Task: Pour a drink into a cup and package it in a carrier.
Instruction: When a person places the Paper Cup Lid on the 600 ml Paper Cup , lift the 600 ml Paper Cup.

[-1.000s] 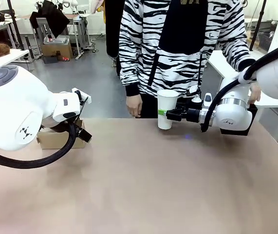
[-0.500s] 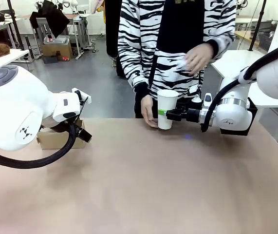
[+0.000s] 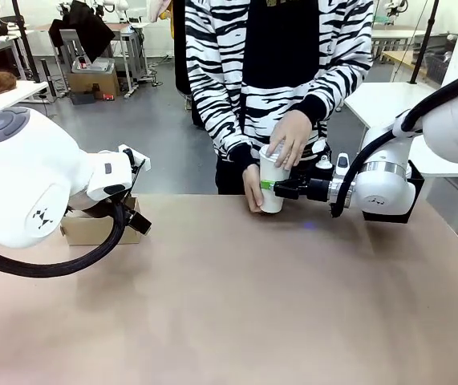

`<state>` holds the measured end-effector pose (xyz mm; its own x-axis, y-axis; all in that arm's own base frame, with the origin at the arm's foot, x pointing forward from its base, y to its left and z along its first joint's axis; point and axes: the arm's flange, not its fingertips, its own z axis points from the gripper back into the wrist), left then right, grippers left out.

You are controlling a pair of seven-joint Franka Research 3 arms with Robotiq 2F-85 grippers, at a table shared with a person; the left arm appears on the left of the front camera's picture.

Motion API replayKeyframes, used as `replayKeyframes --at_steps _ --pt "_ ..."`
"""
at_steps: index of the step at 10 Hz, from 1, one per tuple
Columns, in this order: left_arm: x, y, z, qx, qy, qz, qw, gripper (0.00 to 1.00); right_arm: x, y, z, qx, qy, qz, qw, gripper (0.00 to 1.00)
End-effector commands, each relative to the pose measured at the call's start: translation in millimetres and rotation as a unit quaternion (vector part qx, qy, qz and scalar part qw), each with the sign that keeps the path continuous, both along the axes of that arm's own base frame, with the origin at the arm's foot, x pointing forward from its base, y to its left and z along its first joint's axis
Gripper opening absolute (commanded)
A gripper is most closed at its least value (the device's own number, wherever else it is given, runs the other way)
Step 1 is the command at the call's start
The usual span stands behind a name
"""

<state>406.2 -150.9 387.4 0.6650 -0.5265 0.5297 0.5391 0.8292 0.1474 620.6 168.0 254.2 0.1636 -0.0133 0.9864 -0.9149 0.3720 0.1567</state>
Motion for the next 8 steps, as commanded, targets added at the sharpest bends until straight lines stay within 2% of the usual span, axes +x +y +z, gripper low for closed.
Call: replayKeyframes --at_steps 1,8 --pt "-0.6 -0.2 1.8 -0.001 -0.002 -0.001 1.0 1.0 -1.0 2.4 3.8 0.002 0.002 0.001 1.0 0.8" --pt "-0.6 -0.2 1.8 -0.001 -0.002 -0.001 1.0 1.0 -1.0 2.4 3.8 0.002 0.002 0.001 1.0 0.8"
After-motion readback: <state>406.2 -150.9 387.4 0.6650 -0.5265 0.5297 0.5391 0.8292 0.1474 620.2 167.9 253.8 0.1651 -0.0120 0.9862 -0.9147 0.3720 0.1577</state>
